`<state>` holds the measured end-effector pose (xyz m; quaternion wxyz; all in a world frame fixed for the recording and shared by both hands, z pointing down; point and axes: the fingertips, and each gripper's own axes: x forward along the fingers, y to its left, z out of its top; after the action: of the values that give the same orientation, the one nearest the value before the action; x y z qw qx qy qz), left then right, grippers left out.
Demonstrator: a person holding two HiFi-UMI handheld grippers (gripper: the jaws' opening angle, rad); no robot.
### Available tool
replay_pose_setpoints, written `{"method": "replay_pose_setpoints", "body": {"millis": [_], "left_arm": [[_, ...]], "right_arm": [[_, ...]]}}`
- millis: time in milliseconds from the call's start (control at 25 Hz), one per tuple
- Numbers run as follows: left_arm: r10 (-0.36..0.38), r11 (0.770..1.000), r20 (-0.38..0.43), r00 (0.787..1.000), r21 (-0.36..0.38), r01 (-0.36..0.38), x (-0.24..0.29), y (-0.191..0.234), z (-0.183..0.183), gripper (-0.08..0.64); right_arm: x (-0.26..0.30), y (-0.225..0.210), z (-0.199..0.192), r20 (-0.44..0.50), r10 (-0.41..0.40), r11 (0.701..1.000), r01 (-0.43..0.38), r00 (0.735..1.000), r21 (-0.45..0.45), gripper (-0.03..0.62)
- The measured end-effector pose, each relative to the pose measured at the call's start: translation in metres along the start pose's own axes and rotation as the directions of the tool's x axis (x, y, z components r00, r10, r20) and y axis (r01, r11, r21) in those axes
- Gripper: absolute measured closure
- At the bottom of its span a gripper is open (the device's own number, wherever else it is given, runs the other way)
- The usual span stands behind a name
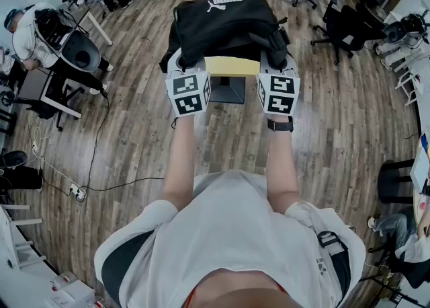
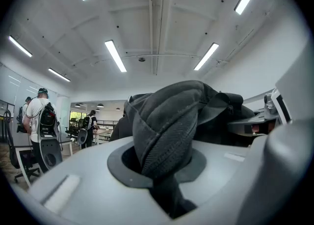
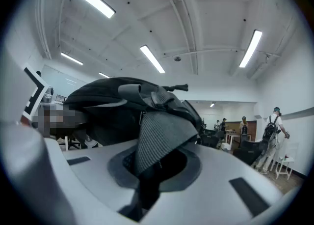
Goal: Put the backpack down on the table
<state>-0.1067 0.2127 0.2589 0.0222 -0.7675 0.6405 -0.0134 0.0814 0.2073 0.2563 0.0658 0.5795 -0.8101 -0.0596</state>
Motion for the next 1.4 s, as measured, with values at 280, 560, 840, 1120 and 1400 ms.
{"method": "replay_pose_setpoints", "body": {"millis": [280, 560, 840, 1120, 1400], "left_arm": [[0.029, 1.0, 0.008, 1.0, -0.012, -0.029, -0.004, -0.013, 0.003, 0.494], [0.057, 0.998, 0.003, 0.998, -0.006, -0.057, 0.005, -0.041, 0.002, 0.492], [0.056, 0.998, -0.014, 0.998, 0.007, -0.056, 0.003, -0.084, -0.01, 0.492], [0.063, 0.998, -0.033, 0.997, -0.002, -0.063, 0.028, -0.087, -0.017, 0.492], [0.034, 0.999, -0.043, 0.998, -0.012, -0.035, 0.098, -0.069, -0.029, 0.492]], "right_arm": [[-0.008, -0.013, 0.005, 0.033, 0.03, 1.0, -0.029, 0.999, -0.009, 0.557], [-0.009, -0.041, -0.006, 0.033, 0.057, 0.998, -0.057, 0.998, 0.005, 0.557], [-0.027, -0.076, -0.029, 0.018, 0.06, 0.998, -0.06, 0.998, 0.034, 0.557], [-0.009, -0.088, -0.038, 0.004, 0.07, 0.997, -0.071, 0.998, 0.045, 0.555], [0.058, -0.103, -0.051, -0.023, 0.05, 0.997, -0.048, 0.998, 0.056, 0.555]]}}
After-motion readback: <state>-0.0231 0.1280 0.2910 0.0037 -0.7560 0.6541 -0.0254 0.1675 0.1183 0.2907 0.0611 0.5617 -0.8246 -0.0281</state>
